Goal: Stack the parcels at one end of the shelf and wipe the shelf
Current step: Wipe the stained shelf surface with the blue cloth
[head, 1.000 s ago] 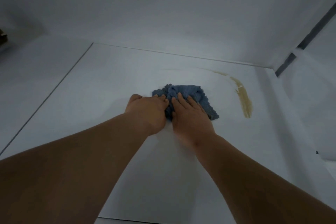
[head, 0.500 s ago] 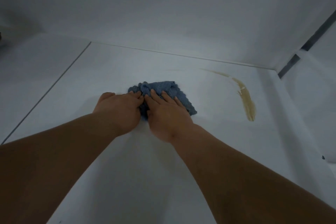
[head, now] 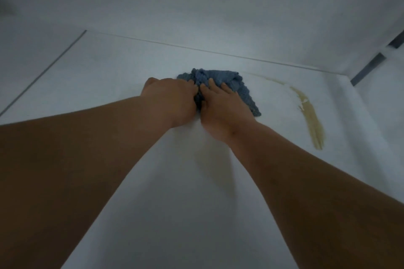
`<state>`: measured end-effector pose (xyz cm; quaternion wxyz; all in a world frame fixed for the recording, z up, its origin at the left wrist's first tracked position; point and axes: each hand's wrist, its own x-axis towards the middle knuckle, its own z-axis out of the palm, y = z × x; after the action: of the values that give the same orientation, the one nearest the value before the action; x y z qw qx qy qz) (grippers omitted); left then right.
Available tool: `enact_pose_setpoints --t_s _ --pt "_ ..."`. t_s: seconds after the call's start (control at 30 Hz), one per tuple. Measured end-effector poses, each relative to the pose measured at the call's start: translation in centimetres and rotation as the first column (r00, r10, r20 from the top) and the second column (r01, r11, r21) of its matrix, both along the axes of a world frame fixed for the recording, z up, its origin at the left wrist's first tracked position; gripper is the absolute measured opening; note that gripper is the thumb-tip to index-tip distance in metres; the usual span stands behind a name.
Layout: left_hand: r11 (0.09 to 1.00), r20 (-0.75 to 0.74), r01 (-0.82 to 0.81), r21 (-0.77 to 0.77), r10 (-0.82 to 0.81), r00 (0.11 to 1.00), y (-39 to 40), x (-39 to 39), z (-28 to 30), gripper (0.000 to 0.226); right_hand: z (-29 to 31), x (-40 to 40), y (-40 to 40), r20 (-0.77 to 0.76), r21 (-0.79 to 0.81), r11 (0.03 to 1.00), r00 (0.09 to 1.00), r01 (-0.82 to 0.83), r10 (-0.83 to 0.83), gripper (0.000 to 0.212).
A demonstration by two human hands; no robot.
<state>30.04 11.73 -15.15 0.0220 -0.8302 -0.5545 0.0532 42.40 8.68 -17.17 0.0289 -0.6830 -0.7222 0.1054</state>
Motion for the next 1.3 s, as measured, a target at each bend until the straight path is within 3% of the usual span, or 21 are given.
enact_pose_setpoints --t_s 0.13,0.33,0.57,0.8,1.3 --pt "0.999 -0.004 0.037 -0.008 -0.037 0.999 1.0 -1.4 -0.1 0.047 0.8 -1.2 0.6 0.03 -0.055 0.998 1.0 -0.008 0.01 0.064" --pt "0.995 -0.005 -0.071 -0.067 0.071 0.997 3.7 -1.8 -0.2 0.052 1.2 -1.4 3.4 0.028 -0.075 0.997 1.0 -0.011 0.014 0.06" --pt "0.993 0.048 -0.083 -0.087 0.087 0.995 8.6 0.2 -0.3 0.055 1.0 0.7 8.4 0.03 -0.078 0.997 1.0 0.009 -0.007 0.055" --pt "0.993 0.014 -0.005 -0.116 0.006 1.0 11.8 3.3 -0.4 0.061 1.3 4.2 10.9 0.029 -0.091 0.995 0.999 0.037 -0.035 0.056" --pt "0.993 0.006 0.081 -0.087 -0.081 0.997 9.8 15.5 0.9 0.051 1.2 16.6 9.7 0.059 -0.079 0.99 0.992 0.12 -0.115 0.056"
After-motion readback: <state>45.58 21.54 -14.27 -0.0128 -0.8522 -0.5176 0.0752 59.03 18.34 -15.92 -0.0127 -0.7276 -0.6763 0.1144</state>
